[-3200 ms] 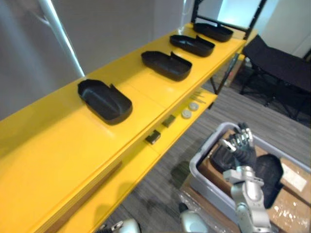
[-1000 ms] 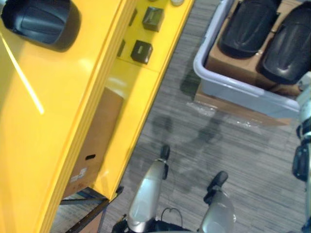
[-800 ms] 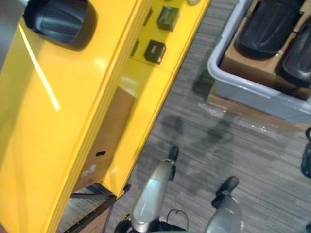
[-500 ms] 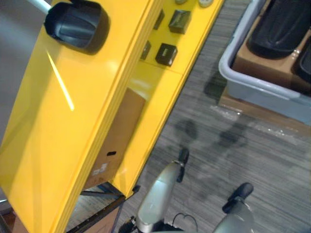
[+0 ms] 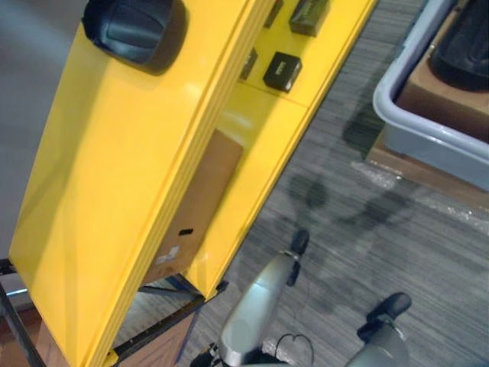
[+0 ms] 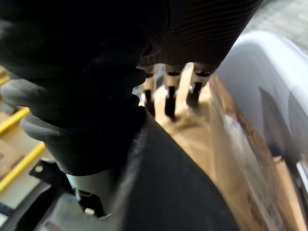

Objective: Walk over and take plastic housings, then place them on the shelf

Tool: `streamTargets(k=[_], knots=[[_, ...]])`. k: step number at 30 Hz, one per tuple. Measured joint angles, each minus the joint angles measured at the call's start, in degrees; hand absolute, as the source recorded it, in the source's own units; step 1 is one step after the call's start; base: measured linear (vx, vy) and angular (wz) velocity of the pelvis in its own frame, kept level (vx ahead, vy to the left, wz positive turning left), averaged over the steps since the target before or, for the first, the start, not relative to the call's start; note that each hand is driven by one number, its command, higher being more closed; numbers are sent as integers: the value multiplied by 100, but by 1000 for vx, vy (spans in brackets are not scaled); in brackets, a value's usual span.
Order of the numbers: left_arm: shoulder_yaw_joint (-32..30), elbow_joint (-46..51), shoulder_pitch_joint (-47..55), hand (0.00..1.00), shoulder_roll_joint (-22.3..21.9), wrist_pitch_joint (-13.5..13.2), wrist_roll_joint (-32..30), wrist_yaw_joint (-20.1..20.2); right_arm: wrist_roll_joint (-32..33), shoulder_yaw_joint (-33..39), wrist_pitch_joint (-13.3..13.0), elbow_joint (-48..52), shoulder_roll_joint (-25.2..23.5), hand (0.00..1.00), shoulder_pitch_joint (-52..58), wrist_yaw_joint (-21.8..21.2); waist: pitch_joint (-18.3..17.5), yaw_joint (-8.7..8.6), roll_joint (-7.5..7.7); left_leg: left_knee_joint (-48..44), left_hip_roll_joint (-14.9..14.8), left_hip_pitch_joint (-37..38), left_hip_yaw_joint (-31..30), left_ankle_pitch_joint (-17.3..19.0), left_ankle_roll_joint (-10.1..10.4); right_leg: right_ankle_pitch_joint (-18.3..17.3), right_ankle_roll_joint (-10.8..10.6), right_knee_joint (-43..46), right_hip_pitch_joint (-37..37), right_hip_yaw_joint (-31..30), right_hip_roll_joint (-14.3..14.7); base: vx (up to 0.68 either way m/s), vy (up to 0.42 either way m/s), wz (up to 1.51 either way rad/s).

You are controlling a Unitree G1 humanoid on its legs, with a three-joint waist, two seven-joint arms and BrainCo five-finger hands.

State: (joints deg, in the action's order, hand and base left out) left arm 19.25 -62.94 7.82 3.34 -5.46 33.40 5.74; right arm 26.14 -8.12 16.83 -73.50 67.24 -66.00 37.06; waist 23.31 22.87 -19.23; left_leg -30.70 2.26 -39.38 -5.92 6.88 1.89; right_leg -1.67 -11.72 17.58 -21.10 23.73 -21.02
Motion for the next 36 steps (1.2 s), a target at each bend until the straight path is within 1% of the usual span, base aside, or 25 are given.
streamTargets(k=[1, 2, 3, 5, 7, 10, 11, 12, 13, 15, 16, 18, 20, 21, 22, 24, 26, 27, 28, 30, 32, 33, 35, 36], knots=[[0, -7, 0, 0, 0, -4, 1, 1, 1, 1, 55, -4, 54, 100, 12, -119, 0, -11, 0, -1, -1, 0, 1, 2, -4, 0, 1, -3, 3, 1, 1, 0, 0, 0], [0, -12, 0, 0, 0, -5, 0, 1, 0, 1, 88, -4, 69, 100, 11, -156, -3, -15, -3, -2, -3, 0, 1, 2, -7, 0, 0, -4, 13, 1, 2, 5, -22, -3], [1, -19, 0, 0, 0, -40, 0, 1, -42, 2, 193, -5, 103, 100, 11, -213, -6, -22, -7, -6, -14, 0, 3, -2, -13, 0, -1, -7, 17, 1, 12, 0, 0, 0], [7, -22, 0, 0, 0, -77, 0, 1, -211, 5, 278, -9, 99, 100, 10, -236, -6, -17, -7, -11, -26, 1, 3, -1, -10, -1, 0, -7, 19, 3, 23, 0, 0, 0], [9, -47, 2, 0, 1, -207, -2, -1, -498, 7, 486, -13, 100, 100, -8, -301, -6, -13, -7, -32, -39, 6, 3, 6, -8, -1, 0, -7, 33, 7, 34, 0, 0, 0], [54, -67, 2, 0, 6, -337, 32, -24, -780, 9, 752, -109, 60, 100, -10, -505, -6, -18, -7, -71, -45, 36, 10, 30, -15, -1, 0, -11, 83, 8, 38, 0, 0, 0], [99, -5, 1, 0, 31, -369, 58, -66, -981, 5, 864, -149, 21, 100, -9, -571, -6, -23, -7, -83, -47, 51, 8, 36, -15, -1, 1, -21, 114, 16, 43, 0, 0, 0], [126, 25, 2, 0, 52, -402, 58, -80, -1111, 6, 905, -165, 1, 100, -9, -583, -6, -23, -6, -86, -48, 61, 8, 38, -15, -1, 1, -24, 127, 17, 46, 0, 0, 0], [151, 111, 2, 0, 96, -442, 103, -133, -1383, -4, 984, -181, -37, 100, -10, -581, -4, -21, -4, -85, -49, 89, 8, 38, -15, -1, 1, -25, 156, 17, 46, 0, 0, 0], [155, 198, 5, 0, 122, -515, 221, -242, -1659, -36, 1045, -188, -110, 100, -10, -587, -2, -34, -2, -85, -53, 137, 9, 40, -19, 0, 2, -42, 215, 26, 52, 0, 0, 0], [157, 325, 16, 0, 177, -579, 223, -327, -1840, -126, 1063, -192, -154, 100, -11, -594, 1, -45, 3, -85, -63, 172, 8, 43, -20, 1, 3, -62, 259, 35, 66, -21, -33, 3], [204, 532, 16, 0, 299, -624, 230, -446, -2149, -229, 1041, -190, -209, 100, -19, -652, 10, -89, 14, -84, -75, 208, -12, 44, -19, 5, 2, -115, 343, 81, 95, -14, -30, 6], [220, 1017, 28, 0, 332, -762, 277, -451, -2504, -269, 903, -182, -277, 100, -60, -727, 35, -185, 48, -83, -77, 264, -10, 44, -19, 6, 0, -137, 438, 129, 105, -13, -23, 6], [231, 1152, 13, 0, 317, -800, 283, -448, -2558, -308, 857, -172, -297, 100, -66, -732, 44, -193, 58, -78, -84, 293, -3, 45, -19, 7, -1, -141, 455, 119, 106, -8, -25, -4], [179, 1250, -31, 0, 296, -827, 430, -532, -2691, -365, 819, -172, -360, 100, -67, -739, 93, -215, 123, -74, -107, 352, 3, 50, -18, 7, -1, -162, 515, 111, 127, -6, -29, -6], [187, 1368, -31, 0, 375, -862, 473, -541, -2762, -365, 798, -162, -419, 100, -105, -738, 128, -276, 169, -60, -131, 384, 16, 52, -15, 8, 0, -183, 547, 114, 154, -13, -37, -4], [203, 1515, -32, 0, 361, -884, 503, -546, -2768, -365, 772, -152, -500, 100, -136, -738, 163, -347, 216, -51, -169, 410, 26, 53, -13, 12, 5, -204, 564, 105, 185, -14, -37, -6], [184, 1645, -34, 0, 365, -934, 563, -548, -2768, -367, 754, -139, -600, 100, -137, -738, 205, -424, 272, -28, -202, 475, 35, 56, -7, 12, 6, -227, 617, 99, 213, -12, -39, -8], [179, 1704, -35, 0, 366, -964, 626, -547, -2768, -372, 740, -119, -644, 100, -137, -737, 233, -441, 310, -1, -220, 519, 42, 58, -4, 12, 7, -231, 630, 79, 221, -12, -41, -14], [169, 1951, -38, 0, 436, -1123, 724, -569, -2833, -461, 680, -105, -722, 100, -147, -735, 287, -470, 385, 27, -291, 588, 139, 68, 13, 20, 18, -250, 636, -15, 268, -15, -34, -20], [167, 2141, -47, 0, 476, -1145, 733, -581, -2898, -494, 677, -103, -724, 100, -148, -729, 339, -487, 456, 27, -319, 590, 149, 70, 16, 35, 39, -275, 636, -28, 297, -17, -27, -11], [127, 2553, -81, 0, 528, -1220, 732, -740, -2919, -493, 676, -91, -731, 100, -148, -688, 359, -517, 484, 29, -364, 590, 160, 70, 16, 65, 72, -327, 645, -37, 343, -18, -25, -7], [57, 2857, -128, 0, 525, -1247, 732, -854, -2920, -492, 673, -56, -749, 100, -148, -685, 402, -572, 543, 28, -374, 599, 154, 69, 17, 66, 73, -335, 665, -32, 355, -9, -12, -3], [26, 3161, -179, 0, 524, -1305, 728, -991, -2933, -490, 663, 17, -822, 100, -148, -637, 453, -648, 616, 27, -386, 624, 155, 69, 17, 77, 88, -349, 696, -32, 369, -22, -17, -4]])
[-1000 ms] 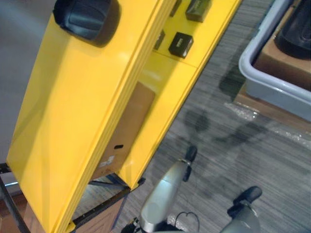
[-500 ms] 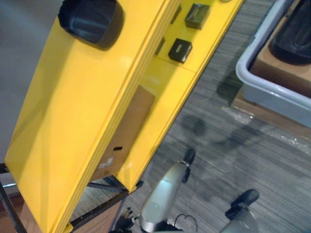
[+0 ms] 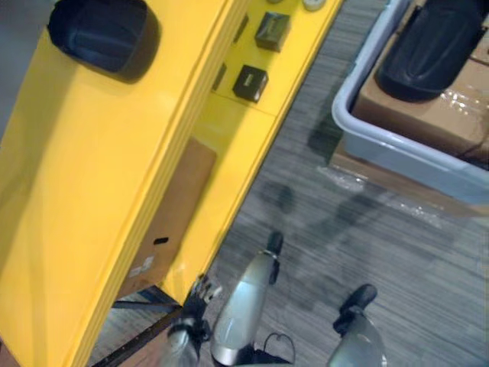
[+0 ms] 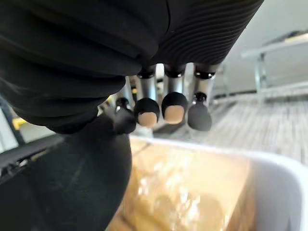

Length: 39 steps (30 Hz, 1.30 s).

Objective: Walk over and take plastic housings, then place them on the shelf

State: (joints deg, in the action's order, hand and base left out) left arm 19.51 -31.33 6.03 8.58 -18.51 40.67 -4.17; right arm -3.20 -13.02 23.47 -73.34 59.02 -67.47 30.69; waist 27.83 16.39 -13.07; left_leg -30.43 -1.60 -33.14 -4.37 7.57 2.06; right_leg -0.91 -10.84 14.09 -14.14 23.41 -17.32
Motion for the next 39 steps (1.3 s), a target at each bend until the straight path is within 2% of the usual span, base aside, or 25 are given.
streamTargets(k=[4, 8, 11, 20, 22, 26, 28, 29, 33, 35, 39], knots=[[-23, 1143, -270, 0, -1, -38, -75, -340, -208, -1, -81, 111, -100, 100, -7, 348, 67, -55, 96, -7, -51, 10, 15, -4, 3, 70, 38, -77, 32, 4, 59, -36, -12, -5], [-75, 1682, -375, 0, 6, -89, -88, -524, -230, -1, -119, 310, -216, 100, -104, 717, 112, -134, 163, 2, -106, 12, 13, -21, 28, 109, 79, -109, 31, 0, 117, -15, -10, -3], [-68, 1952, -509, 0, 12, -107, -227, -649, -234, -1, -153, 379, -339, 100, -158, 731, 175, -155, 257, 22, -198, 14, 15, -48, 65, 187, 123, -208, 41, 1, 219, -40, -38, -10], [21, 2323, -864, 0, 195, -18, -302, -685, -233, -6, -356, 540, -855, 100, -157, 1085, 194, -171, 307, 302, -363, 35, -27, -291, 181, 327, 237, -394, 22, 28, 427, -54, -45, -2], [66, 2322, -947, 0, 248, 30, -299, -658, -292, -124, -359, 579, -936, 100, -156, 1185, 179, -188, 390, 399, -392, 35, -37, -365, 213, 360, 269, -444, 2, 39, 467, -39, -41, -1], [230, 2317, -1415, 0, 349, 336, -349, -567, -454, -203, -377, 774, -1014, 100, -160, 1189, 171, -240, 466, 429, -407, 16, -55, -408, 226, 398, 284, -479, -14, 32, 498, -25, -15, 1], [234, 2290, -1810, 0, 585, 424, -349, -574, -506, -359, -477, 778, -1148, 100, -160, 1181, 162, -299, 600, 429, -449, 8, -11, -410, 229, 421, 307, -482, -61, -4, 522, -23, -9, -15], [231, 2241, -2112, 0, 721, 428, -352, -585, -552, -368, -490, 791, -1217, 100, -170, 1163, 157, -317, 677, 429, -484, -7, 24, -413, 234, 449, 330, -494, -102, -47, 545, -19, -13, -18], [172, 2007, -3037, 0, 773, 442, -333, -699, -542, -343, -481, 774, -1314, 100, -173, 814, 113, -424, 784, 447, -503, -77, 38, -463, 234, 552, 345, -611, -145, -74, 588, -23, -8, -7], [161, 2005, -3321, 0, 815, 455, -290, -793, -538, -321, -493, 753, -1522, 100, -175, 675, 107, -537, 870, 488, -522, -98, 93, -502, 230, 617, 363, -656, -208, -149, 604, -23, -1, -12], [163, 1937, -3354, 0, 660, 474, -298, -993, -429, -81, -383, 734, -1675, 100, -171, 520, 106, -611, 871, 573, -541, -94, 140, -562, 241, 646, 383, -682, -270, -176, 613, -19, -8, -6]])
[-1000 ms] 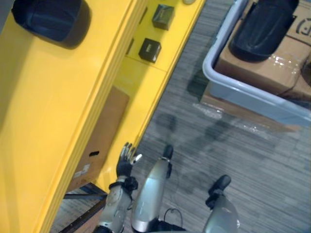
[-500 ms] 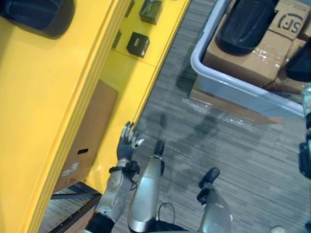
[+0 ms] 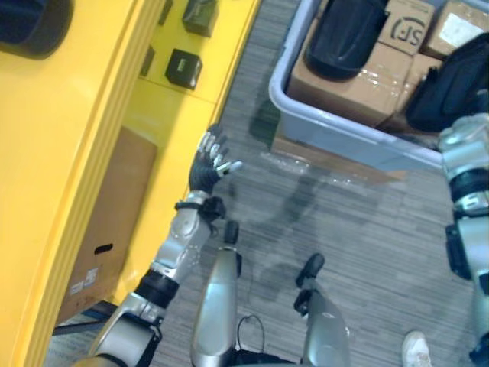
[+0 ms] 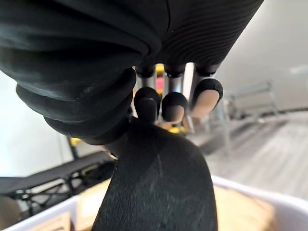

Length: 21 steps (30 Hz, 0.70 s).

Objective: Walk over and take plastic housings, then place them on the shelf

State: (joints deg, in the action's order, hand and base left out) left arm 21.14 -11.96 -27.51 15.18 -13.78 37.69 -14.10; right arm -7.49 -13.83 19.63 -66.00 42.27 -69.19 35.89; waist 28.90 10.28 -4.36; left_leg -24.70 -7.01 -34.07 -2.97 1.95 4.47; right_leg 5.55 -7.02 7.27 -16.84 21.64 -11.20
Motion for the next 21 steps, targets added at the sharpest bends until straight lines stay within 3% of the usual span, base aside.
streamTargets(k=[11, 14, 16, 21], knots=[[48, -291, 207, 0, -287, 158, 75, -164, 12, 414, 487, -247, -113, 100, 291, -215, -16, 18, -28, 322, 79, -42, 34, -212, 28, 5, 11, 31, -221, -4, -62, -5, -11, 0], [51, -291, 344, 0, -338, 164, 80, -161, 13, 460, 585, -293, -69, 100, 372, -214, -53, 59, -118, 316, 110, -119, 29, -213, 24, 0, 8, 65, -304, 5, -95, 4, 5, 1], [136, -291, 439, 0, -453, 173, 247, -154, 14, 460, 620, -369, 97, 100, 417, -210, -102, 145, -294, 316, 162, -177, 25, -236, -9, -13, -2, 123, -378, 16, -155, -8, 20, 6], [268, -243, 872, 0, -509, 203, 240, -70, 157, 457, 654, -361, 248, 100, 452, -4, -178, 194, -537, 301, 215, -200, 19, -240, -33, -16, -10, 162, -399, 25, -216, -2, 15, 3]])
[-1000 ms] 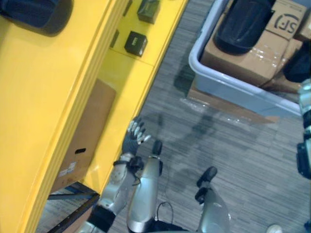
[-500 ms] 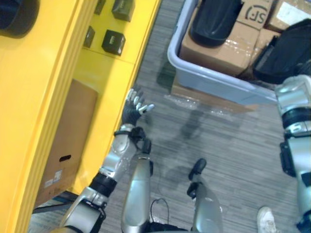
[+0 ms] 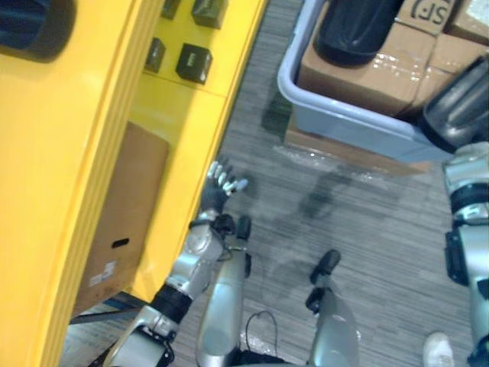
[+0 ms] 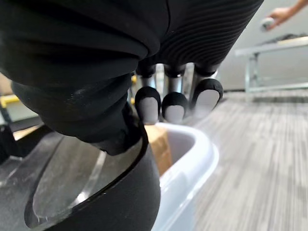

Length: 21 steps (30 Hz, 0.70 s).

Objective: Walk over and take plastic housings, then place them on the shelf

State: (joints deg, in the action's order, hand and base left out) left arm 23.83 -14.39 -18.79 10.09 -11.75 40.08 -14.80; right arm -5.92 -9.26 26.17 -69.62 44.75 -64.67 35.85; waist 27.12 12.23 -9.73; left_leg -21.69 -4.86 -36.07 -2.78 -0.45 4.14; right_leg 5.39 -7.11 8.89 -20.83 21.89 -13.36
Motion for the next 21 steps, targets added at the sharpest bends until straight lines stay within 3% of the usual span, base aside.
streamTargets(k=[1, 5, 11, 15, 21], knots=[[19, 5, 112, 0, -71, 70, 1, 31, 81, -1, -3, -2, 197, 100, 22, 147, 12, 77, -131, -9, 5, -2, -12, 2, -5, -9, -8, 27, -2, 8, -10, 0, 0, 0], [131, 39, 640, 0, -154, 200, 2, 152, 194, -89, -12, 2, 493, 100, 42, 496, 0, 147, -394, -2, 36, -2, -28, -5, -18, -45, -44, 90, -18, 29, -66, -21, 7, 4], [390, 38, 1011, 0, -163, 254, 12, 330, 641, -188, -169, -9, 714, 100, 45, 906, -5, 264, -442, -46, 40, -27, -99, -4, -18, -52, -49, 100, -14, 56, -65, 0, 0, 2], [399, 57, 1216, 0, -172, 187, 58, 451, 751, -250, -522, -8, 756, 100, -12, 1449, -6, 303, -444, -70, 71, -36, -146, -1, -18, -140, -45, 217, -3, 147, -108, -13, 0, 9], [500, 125, 1469, 0, -214, 185, 60, 502, 750, -342, -724, -7, 975, 100, -141, 1681, -9, 411, -448, -91, 116, -42, -176, 12, -36, -177, -16, 250, -5, 164, -157, -3, 1, 2]])
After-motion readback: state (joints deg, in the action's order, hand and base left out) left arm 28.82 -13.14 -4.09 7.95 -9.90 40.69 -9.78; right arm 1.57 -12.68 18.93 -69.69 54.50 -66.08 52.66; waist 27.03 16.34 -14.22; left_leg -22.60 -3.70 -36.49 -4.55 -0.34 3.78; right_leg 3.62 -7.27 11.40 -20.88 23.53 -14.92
